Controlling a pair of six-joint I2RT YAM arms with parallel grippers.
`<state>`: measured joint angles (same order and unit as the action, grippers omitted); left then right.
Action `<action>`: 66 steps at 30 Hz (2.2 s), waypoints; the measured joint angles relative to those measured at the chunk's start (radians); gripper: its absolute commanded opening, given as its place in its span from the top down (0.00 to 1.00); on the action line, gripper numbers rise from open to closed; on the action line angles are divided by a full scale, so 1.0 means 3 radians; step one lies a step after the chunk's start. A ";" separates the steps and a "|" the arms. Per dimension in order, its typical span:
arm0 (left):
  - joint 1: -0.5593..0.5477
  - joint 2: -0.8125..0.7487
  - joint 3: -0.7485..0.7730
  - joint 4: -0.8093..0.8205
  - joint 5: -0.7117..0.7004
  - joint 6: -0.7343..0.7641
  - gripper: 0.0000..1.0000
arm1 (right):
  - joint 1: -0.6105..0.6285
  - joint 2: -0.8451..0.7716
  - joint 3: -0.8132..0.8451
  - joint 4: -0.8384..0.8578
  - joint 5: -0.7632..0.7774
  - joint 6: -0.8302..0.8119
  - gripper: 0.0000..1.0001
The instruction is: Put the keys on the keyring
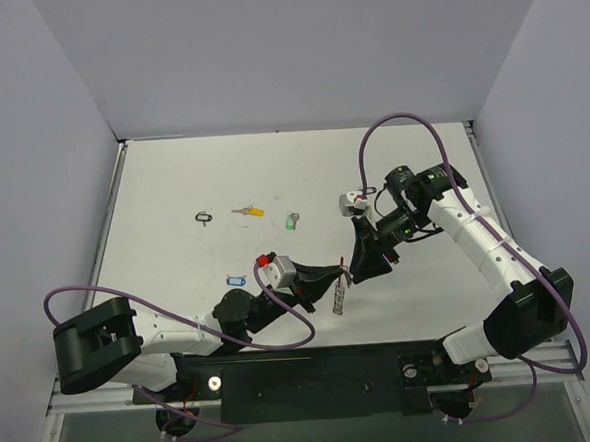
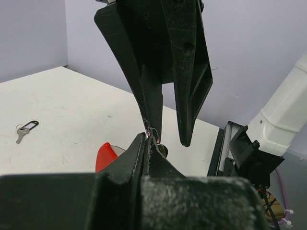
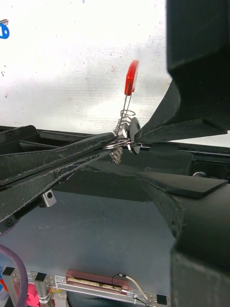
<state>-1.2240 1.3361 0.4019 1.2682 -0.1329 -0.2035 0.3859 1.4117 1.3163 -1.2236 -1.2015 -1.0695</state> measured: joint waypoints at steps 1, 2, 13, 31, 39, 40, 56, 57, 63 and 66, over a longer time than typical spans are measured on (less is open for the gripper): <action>0.0000 0.0000 0.0000 0.0000 0.0004 -0.0003 1.00 | 0.0000 0.0006 0.0003 0.0001 0.0000 0.0005 0.74; 0.0000 0.0000 0.0000 0.0000 0.0008 -0.0006 1.00 | 0.0000 0.0015 0.0004 -0.0001 0.0000 0.0008 0.77; -0.0004 0.0005 0.0000 0.0000 0.0027 -0.0010 1.00 | -0.0014 0.0029 0.0010 0.0000 0.0003 0.0020 0.78; -0.0004 0.0005 0.0000 0.0000 0.0072 -0.0013 1.00 | -0.0022 0.0090 0.0089 -0.0029 0.0022 0.0006 1.00; -0.0014 -0.0036 -0.0003 -0.0005 0.0069 -0.0011 1.00 | -0.0022 0.0090 0.0089 -0.0052 0.0023 -0.0022 1.00; -0.0017 -0.0051 -0.0004 -0.0005 0.0067 -0.0011 1.00 | -0.0022 0.0090 0.0089 -0.0055 0.0015 -0.0023 1.00; -0.0017 -0.0111 -0.0004 -0.0027 0.0072 -0.0011 1.00 | 0.0004 0.0140 0.0067 -0.0078 -0.0100 -0.0029 1.00; -0.0017 -0.0111 -0.0004 -0.0027 0.0072 -0.0011 1.00 | 0.0005 0.0140 0.0065 -0.0078 -0.0102 -0.0032 1.00; -0.0017 -0.0111 -0.0008 -0.0025 0.0081 -0.0011 1.00 | 0.0006 0.0137 0.0062 -0.0114 -0.0102 -0.0107 0.84; -0.0015 -0.0111 -0.0008 -0.0017 0.0097 -0.0013 1.00 | 0.0000 0.0130 0.0062 -0.0181 -0.0085 -0.0209 0.78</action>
<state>-1.2285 1.3029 0.3996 1.2633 -0.1040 -0.2073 0.3859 1.4506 1.3350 -1.2778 -1.2270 -1.1320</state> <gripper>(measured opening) 0.022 0.156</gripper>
